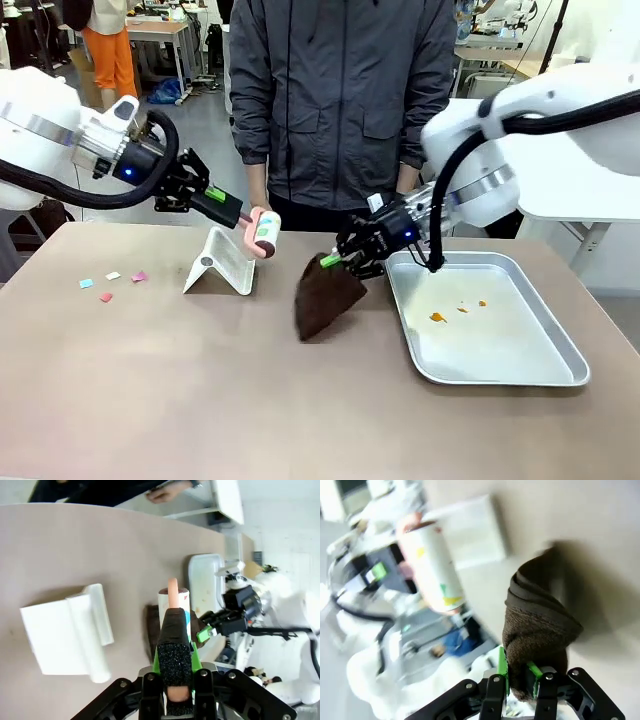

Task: Clean the surface of the table.
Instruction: Hold the Lint Roller with your left hand and the towel with your right hand.

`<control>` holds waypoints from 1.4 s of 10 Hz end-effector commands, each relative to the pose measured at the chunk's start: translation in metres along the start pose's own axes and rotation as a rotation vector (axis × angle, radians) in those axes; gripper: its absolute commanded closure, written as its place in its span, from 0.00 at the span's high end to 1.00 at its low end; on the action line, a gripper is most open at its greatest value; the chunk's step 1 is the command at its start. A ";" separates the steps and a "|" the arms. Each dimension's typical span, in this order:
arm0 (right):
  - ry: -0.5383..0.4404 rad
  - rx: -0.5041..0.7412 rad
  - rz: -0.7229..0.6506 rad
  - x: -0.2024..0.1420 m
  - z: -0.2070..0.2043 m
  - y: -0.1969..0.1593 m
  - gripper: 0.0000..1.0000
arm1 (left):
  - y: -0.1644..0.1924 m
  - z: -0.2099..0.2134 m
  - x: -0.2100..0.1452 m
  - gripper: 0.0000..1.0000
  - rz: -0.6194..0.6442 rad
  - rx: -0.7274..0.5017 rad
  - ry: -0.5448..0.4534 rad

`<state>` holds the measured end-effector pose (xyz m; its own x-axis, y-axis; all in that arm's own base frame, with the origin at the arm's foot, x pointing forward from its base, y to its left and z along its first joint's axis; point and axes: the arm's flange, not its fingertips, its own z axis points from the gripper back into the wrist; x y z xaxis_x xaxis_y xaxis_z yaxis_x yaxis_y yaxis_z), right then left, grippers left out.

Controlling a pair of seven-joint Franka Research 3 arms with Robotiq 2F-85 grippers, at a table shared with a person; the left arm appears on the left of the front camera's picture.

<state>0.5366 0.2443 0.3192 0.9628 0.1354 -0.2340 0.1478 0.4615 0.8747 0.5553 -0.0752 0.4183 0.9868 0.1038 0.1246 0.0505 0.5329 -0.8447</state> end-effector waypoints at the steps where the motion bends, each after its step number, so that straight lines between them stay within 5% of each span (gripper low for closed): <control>1: 0.065 0.142 0.050 -0.027 0.024 -0.009 0.00 | 0.010 0.027 -0.025 0.00 0.000 -0.153 0.010; 4: 0.107 0.167 0.151 -0.102 0.055 0.013 0.00 | 0.027 0.102 -0.080 0.02 -0.051 -0.189 0.008; 8: 0.041 0.210 0.200 -0.188 0.077 0.006 0.00 | 0.110 0.205 -0.179 0.02 -0.122 -0.358 -0.064; 11: 0.032 0.227 0.246 -0.216 0.071 -0.015 0.00 | 0.150 0.208 -0.222 0.02 -0.148 -0.493 -0.127; 13: -0.086 0.163 0.263 -0.219 0.061 -0.020 0.00 | 0.143 0.188 -0.211 0.02 -0.080 -0.415 -0.129; 14: 0.046 0.182 0.214 -0.216 0.071 -0.018 0.00 | 0.152 0.209 -0.230 0.02 -0.125 -0.468 -0.135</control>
<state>0.3459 0.1433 0.3809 0.9744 0.2228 -0.0293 -0.0324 0.2687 0.9627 0.3133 0.1491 0.3620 0.9489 0.1757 0.2623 0.2405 0.1361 -0.9611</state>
